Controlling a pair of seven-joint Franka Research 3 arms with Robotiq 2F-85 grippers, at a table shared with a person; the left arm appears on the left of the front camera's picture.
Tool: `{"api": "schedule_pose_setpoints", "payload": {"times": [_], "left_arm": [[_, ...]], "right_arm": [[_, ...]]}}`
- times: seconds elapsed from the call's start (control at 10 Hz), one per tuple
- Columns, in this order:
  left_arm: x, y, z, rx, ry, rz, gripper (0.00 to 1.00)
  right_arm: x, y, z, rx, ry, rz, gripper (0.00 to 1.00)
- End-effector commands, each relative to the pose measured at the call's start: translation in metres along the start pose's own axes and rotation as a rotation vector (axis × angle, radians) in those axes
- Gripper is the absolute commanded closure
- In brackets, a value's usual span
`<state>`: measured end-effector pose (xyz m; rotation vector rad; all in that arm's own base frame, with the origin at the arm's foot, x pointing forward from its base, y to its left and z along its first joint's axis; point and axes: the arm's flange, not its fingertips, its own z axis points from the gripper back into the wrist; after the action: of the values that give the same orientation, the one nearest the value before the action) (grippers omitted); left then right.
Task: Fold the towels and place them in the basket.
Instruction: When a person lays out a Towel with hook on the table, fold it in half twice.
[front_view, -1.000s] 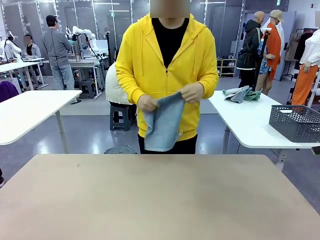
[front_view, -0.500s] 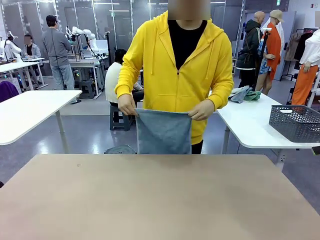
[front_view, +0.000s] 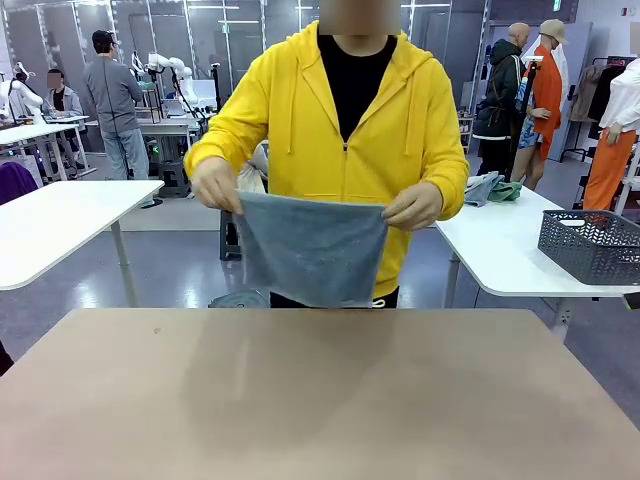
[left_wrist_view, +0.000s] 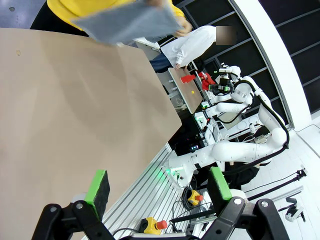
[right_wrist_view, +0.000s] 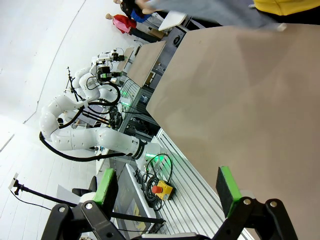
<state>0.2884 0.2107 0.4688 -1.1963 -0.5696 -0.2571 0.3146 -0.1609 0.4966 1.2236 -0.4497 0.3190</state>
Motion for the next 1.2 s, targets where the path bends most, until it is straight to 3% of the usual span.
{"api": "schedule_pose_setpoints", "payload": {"times": [0.0,1.1], "left_arm": [[0.0009,0.0001,-0.0011,-0.023,-0.016,-0.013,0.0],[0.0009,0.0001,-0.0011,-0.023,-0.016,-0.013,0.0]], "right_arm": [[0.0025,-0.0002,0.001,0.011,-0.004,0.021,0.0],[0.0025,-0.0002,0.001,0.011,-0.004,0.021,0.0]]}}
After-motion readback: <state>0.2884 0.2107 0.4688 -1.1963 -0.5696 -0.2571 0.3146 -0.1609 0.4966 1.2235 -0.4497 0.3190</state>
